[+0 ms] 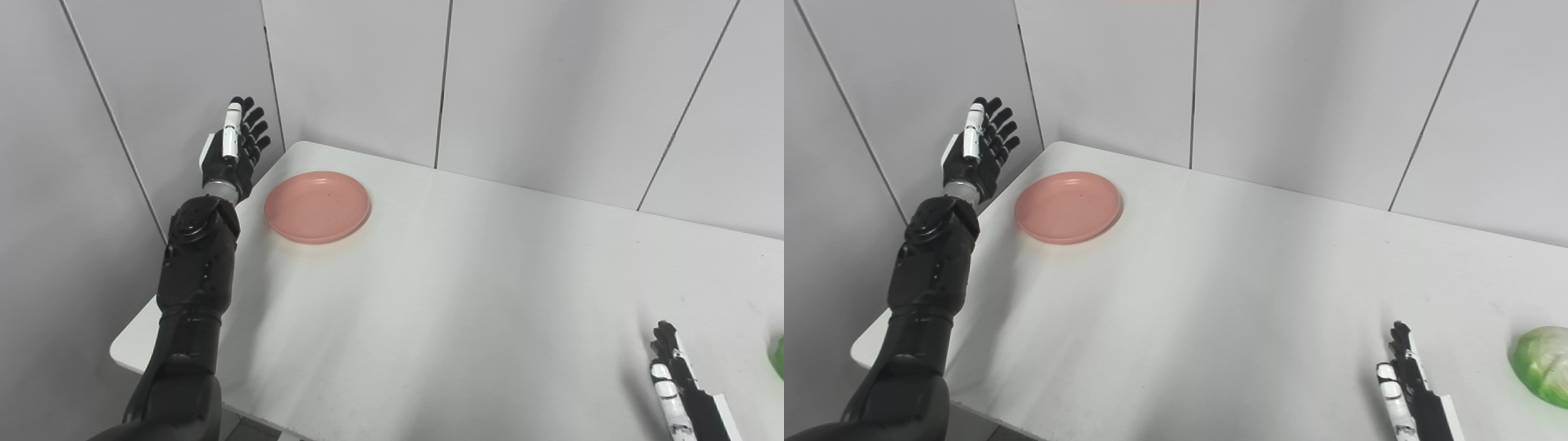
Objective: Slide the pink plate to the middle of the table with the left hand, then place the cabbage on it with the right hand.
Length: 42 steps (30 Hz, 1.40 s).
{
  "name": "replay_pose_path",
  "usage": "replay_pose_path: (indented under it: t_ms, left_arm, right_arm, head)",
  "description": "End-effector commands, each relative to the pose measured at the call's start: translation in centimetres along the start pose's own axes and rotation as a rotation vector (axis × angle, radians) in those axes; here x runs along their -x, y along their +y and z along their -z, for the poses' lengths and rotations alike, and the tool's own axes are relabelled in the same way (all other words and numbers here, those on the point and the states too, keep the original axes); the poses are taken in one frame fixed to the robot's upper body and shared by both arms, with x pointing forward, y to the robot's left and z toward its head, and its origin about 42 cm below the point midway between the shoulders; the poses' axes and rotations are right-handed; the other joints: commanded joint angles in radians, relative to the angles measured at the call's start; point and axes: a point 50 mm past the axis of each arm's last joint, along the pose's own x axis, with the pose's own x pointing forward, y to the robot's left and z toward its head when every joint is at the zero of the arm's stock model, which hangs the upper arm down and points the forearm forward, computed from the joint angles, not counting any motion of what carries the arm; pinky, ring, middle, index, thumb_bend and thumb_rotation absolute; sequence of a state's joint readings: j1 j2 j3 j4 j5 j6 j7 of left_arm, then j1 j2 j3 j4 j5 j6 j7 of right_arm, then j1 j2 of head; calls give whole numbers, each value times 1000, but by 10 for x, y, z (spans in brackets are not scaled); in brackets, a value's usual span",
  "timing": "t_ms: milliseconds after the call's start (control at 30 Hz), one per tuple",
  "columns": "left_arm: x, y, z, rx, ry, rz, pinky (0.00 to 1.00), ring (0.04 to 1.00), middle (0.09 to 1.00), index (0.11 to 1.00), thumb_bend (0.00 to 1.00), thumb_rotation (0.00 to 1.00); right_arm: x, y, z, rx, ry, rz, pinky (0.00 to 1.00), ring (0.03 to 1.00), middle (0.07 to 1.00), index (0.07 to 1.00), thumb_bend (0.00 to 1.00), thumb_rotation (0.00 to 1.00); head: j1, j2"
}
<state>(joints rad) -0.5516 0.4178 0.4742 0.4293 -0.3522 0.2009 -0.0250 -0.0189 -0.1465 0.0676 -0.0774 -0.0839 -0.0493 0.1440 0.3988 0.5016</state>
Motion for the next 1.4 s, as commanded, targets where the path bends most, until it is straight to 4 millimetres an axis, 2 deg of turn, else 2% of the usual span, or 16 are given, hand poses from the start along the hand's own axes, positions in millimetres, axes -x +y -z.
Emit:
replay_pose_path:
  t_ms: [0,267,467,533,1067,1233,1367]
  left_arm:
    - [-13,-2,-34,-11,-118,11,953,949,945,924,418,1000]
    - [-17,4,-16,-22,-73,-20,928,930,929,910,449,1000]
    - [-18,12,3,-15,-38,-55,957,937,935,918,441,1000]
    - [-18,14,8,-14,-32,-70,936,923,923,906,435,1000]
    - [-18,28,26,-26,12,-121,926,914,909,906,456,1000]
    - [-15,29,35,-29,41,-117,892,916,911,908,455,1000]
    - [-13,28,47,-31,53,-122,926,914,901,896,443,1000]
  right_arm:
    - [-3,-3,-12,-4,-54,10,1000,1000,1000,1000,103,1000]
    - [-2,-3,-12,-1,-53,10,1000,1000,1000,1000,111,1000]
    - [-2,-3,-13,-8,-54,9,1000,1000,1000,1000,115,1000]
    - [-2,-3,-12,-12,-52,9,1000,1000,1000,1000,127,1000]
    - [-2,-3,-12,-3,-52,8,1000,1000,1000,1000,122,1000]
    - [-2,-4,-12,-2,-52,9,1000,1000,1000,1000,124,1000]
    - [-1,-4,-13,-1,-51,10,1000,1000,1000,1000,132,1000]
  head:
    - [-2,1]
    - [-4,5]
    - [-5,8]
    - [-5,8]
    - [-7,11]
    - [-8,15]
    - [-10,17]
